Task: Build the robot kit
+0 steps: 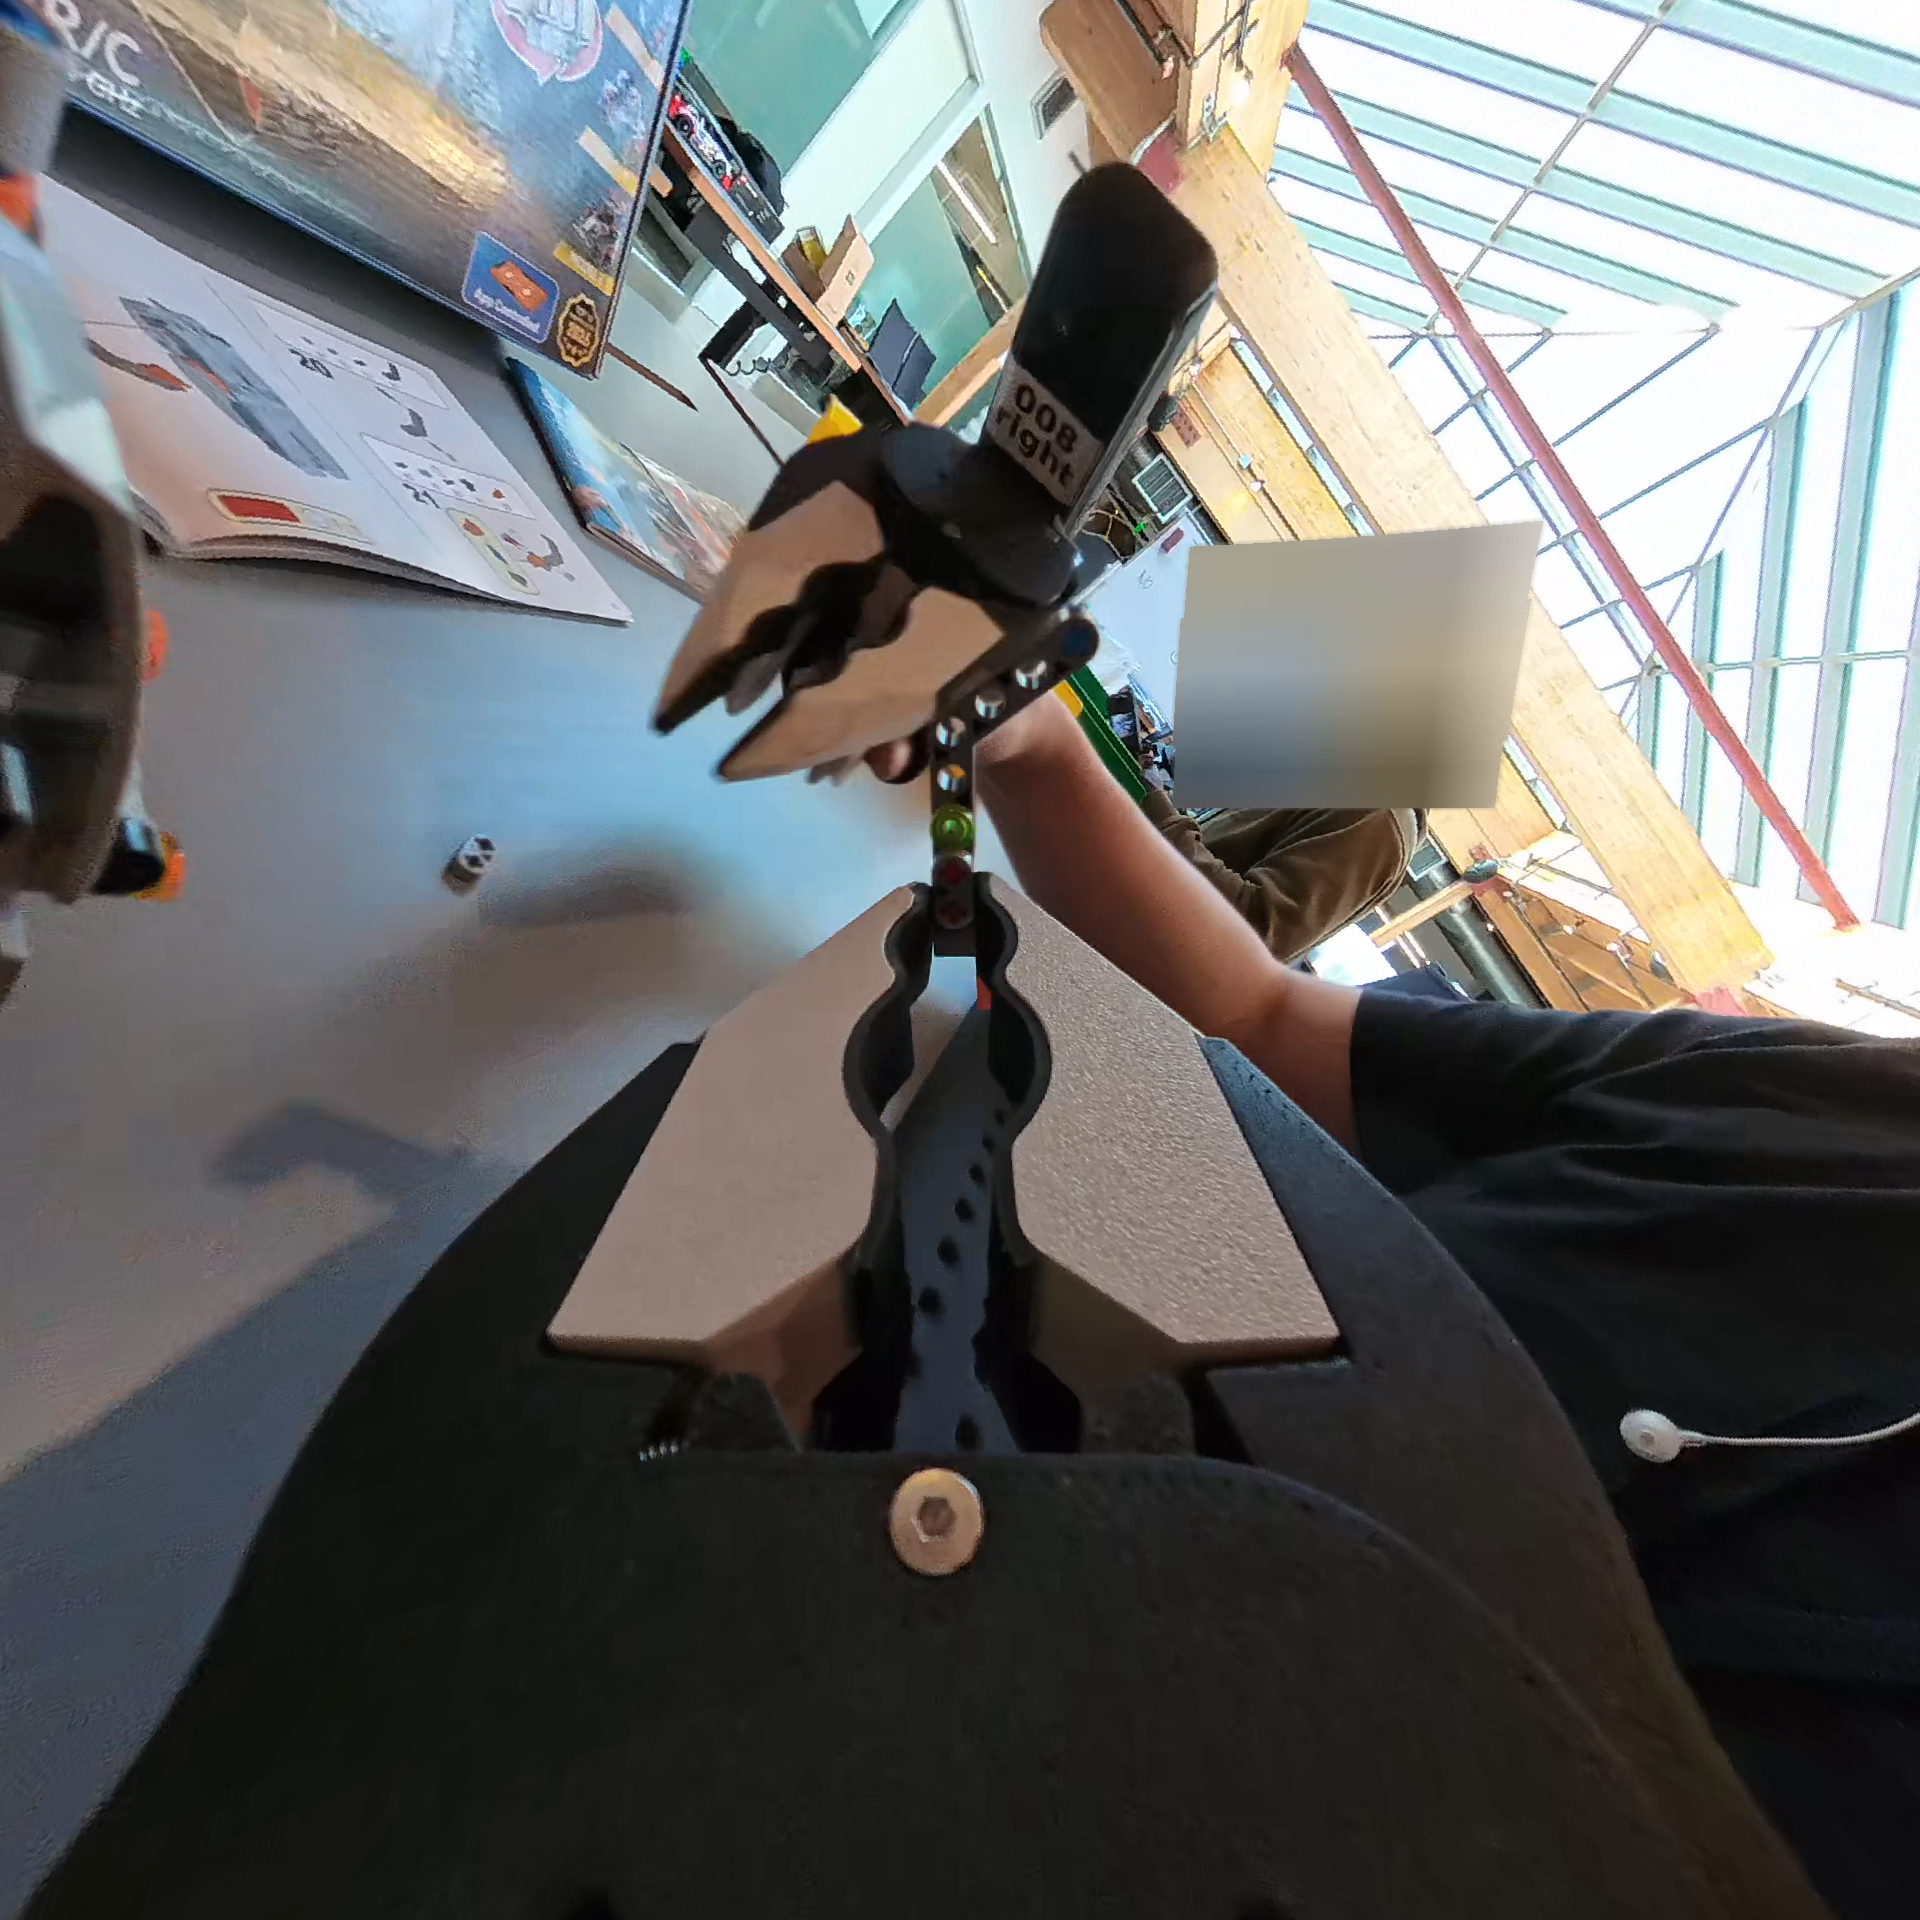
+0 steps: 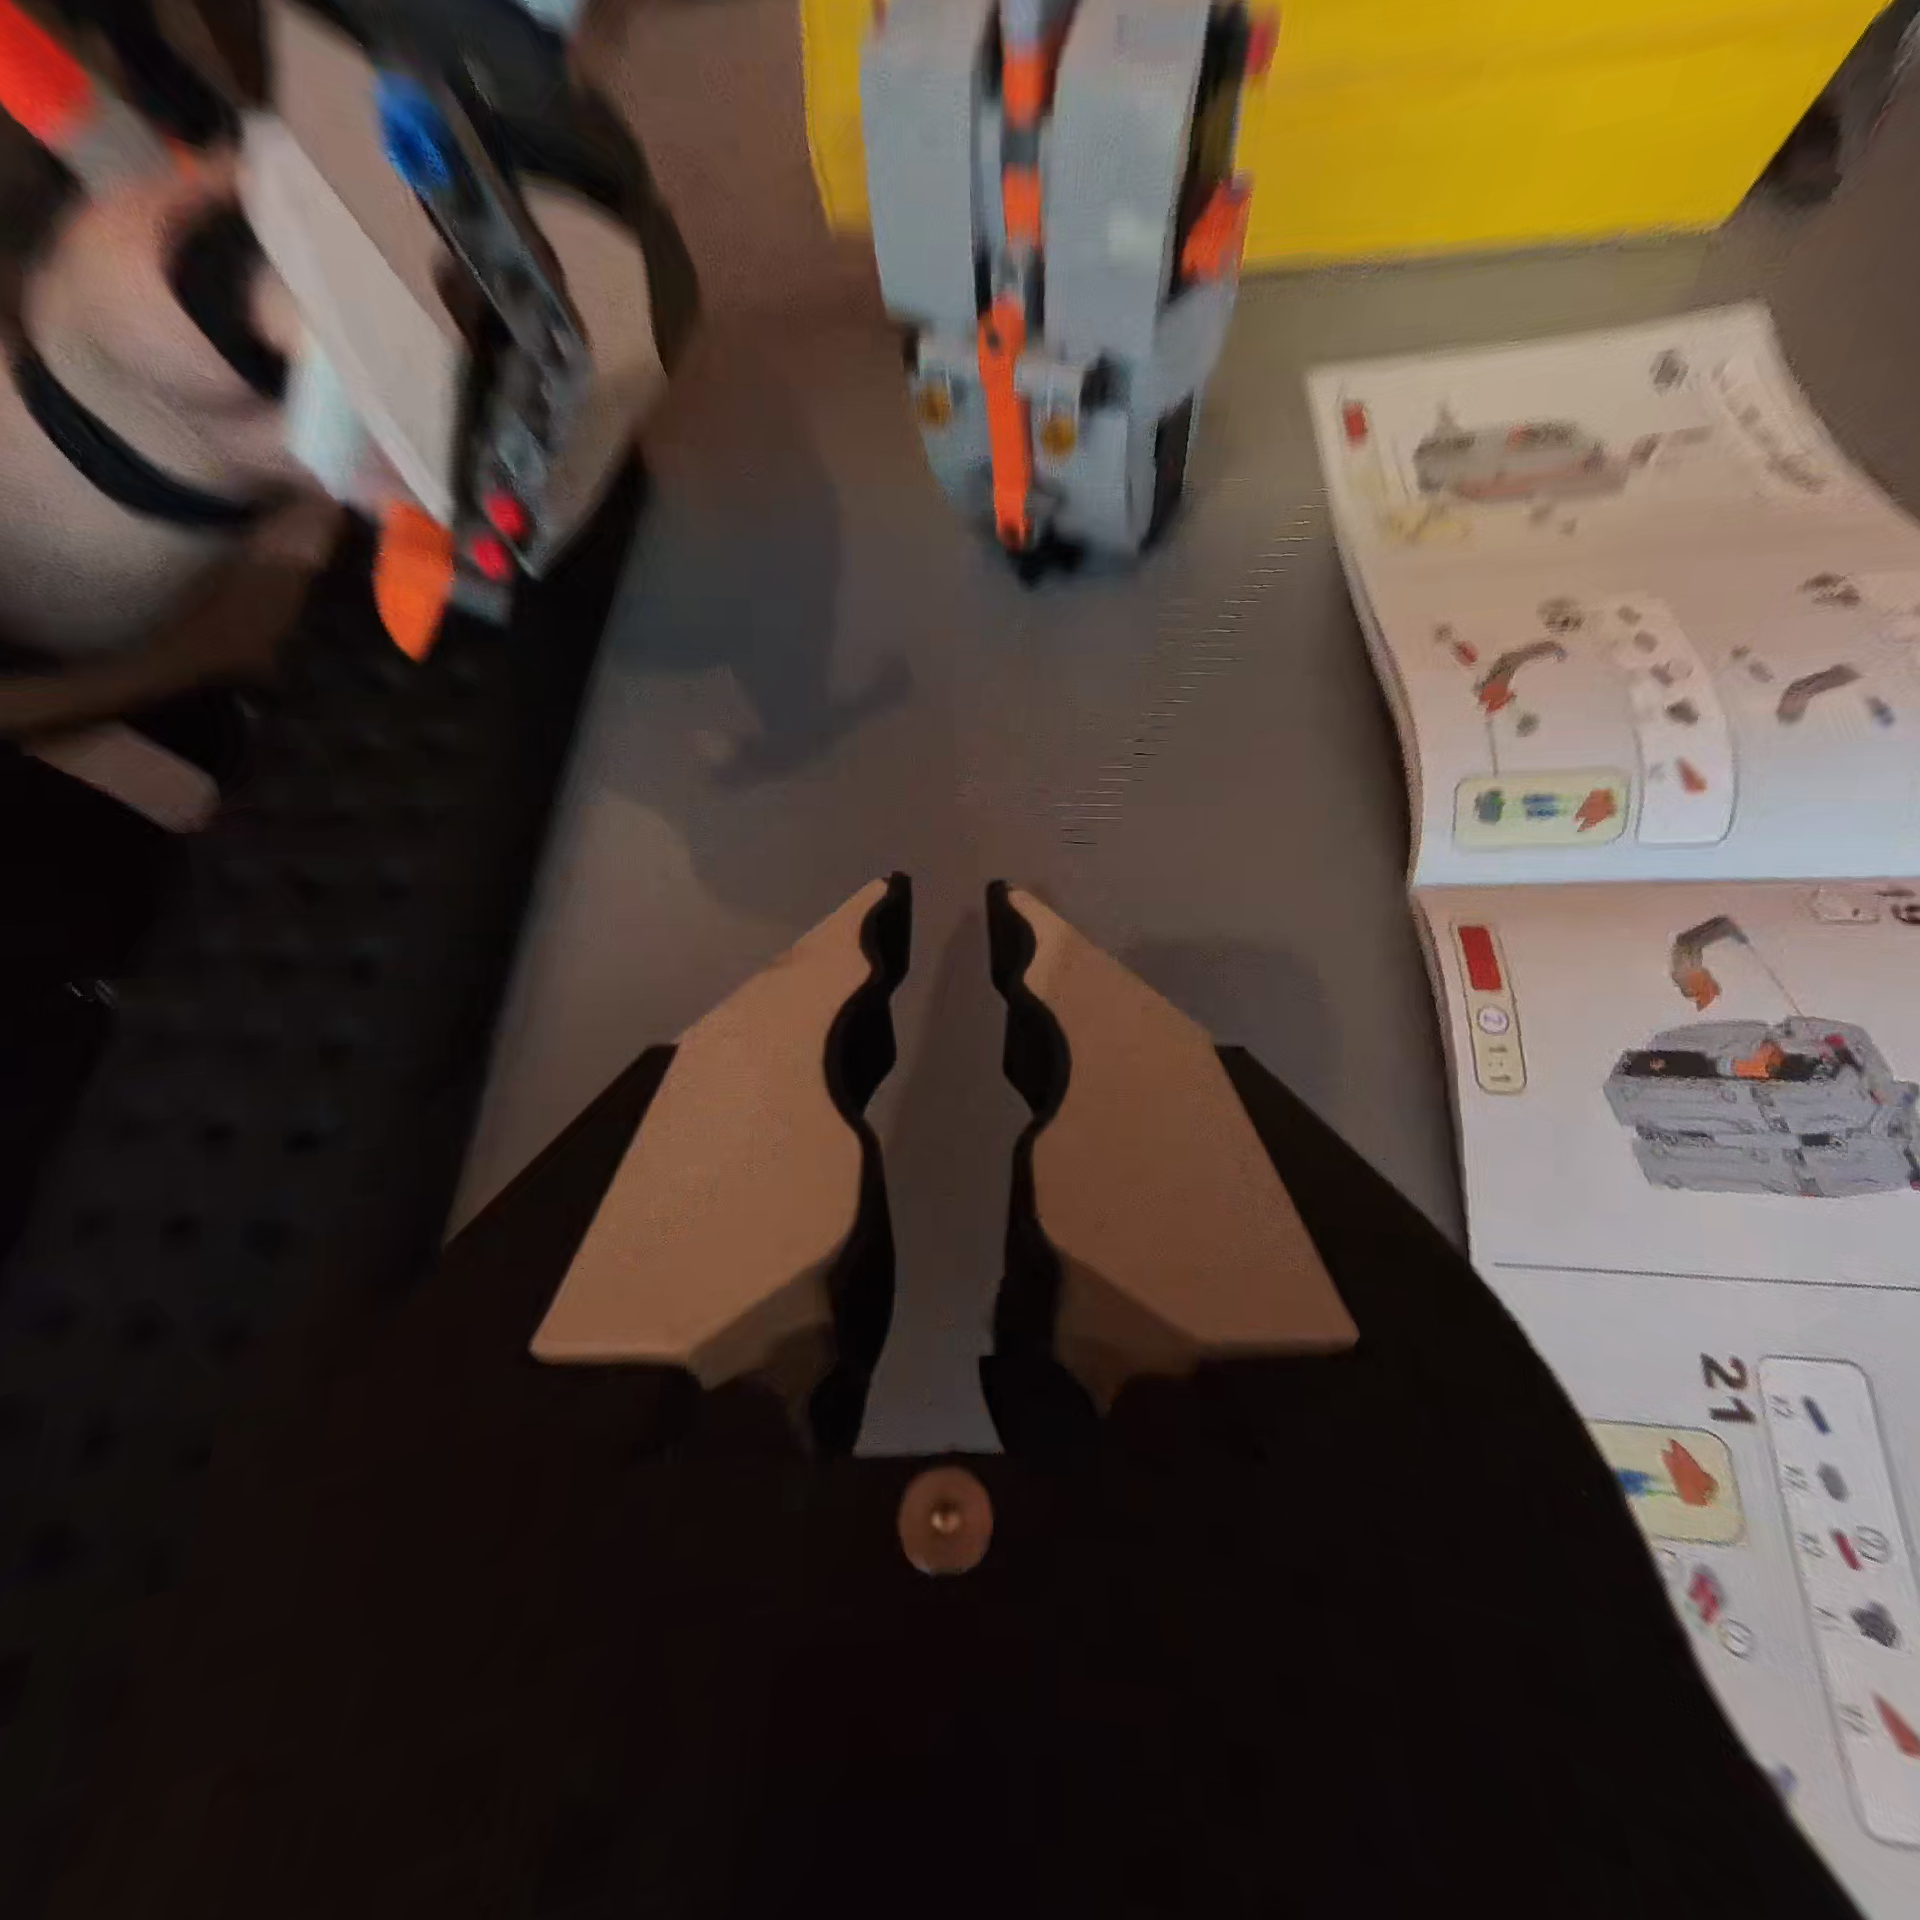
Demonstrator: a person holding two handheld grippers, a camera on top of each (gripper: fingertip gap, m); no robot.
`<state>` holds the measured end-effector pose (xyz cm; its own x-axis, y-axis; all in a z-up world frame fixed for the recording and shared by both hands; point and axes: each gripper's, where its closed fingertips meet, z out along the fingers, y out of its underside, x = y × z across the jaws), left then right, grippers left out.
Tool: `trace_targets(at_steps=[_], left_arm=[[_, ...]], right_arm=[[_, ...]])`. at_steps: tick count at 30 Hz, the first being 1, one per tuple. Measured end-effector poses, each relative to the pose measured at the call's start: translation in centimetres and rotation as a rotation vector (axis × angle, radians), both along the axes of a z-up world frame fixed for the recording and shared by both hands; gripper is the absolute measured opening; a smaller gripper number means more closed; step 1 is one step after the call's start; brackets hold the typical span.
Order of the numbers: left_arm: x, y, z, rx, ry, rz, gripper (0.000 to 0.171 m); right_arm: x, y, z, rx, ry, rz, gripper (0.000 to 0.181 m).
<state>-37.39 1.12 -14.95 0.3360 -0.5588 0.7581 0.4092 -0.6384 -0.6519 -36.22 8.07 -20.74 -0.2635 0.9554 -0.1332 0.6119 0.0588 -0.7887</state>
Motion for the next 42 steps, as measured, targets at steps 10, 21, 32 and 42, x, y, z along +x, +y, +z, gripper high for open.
trace_targets(at_steps=[10, 21, 32, 42], left_arm=[[-1.4, -0.7, -0.4, -0.013, 0.081, 0.040, 0.006], [-1.6, -1.6, 0.7, 0.037, 0.082, 0.020, 0.006], [-3.3, -1.5, 2.3, 0.257, 0.638, 0.274, 0.005], [-4.2, -1.9, 3.6, 0.340, 1.096, 0.395, 0.006]], right_arm=[[-1.1, 0.7, -4.9, 0.498, -0.382, 0.329, 0.020], [-1.7, 0.5, -5.0, 0.566, -0.427, 0.527, 0.019], [-1.4, 0.5, -5.0, 0.476, -0.369, 0.392, 0.008], [-0.8, 0.4, -4.8, 0.307, -0.153, 0.103, 0.007]])
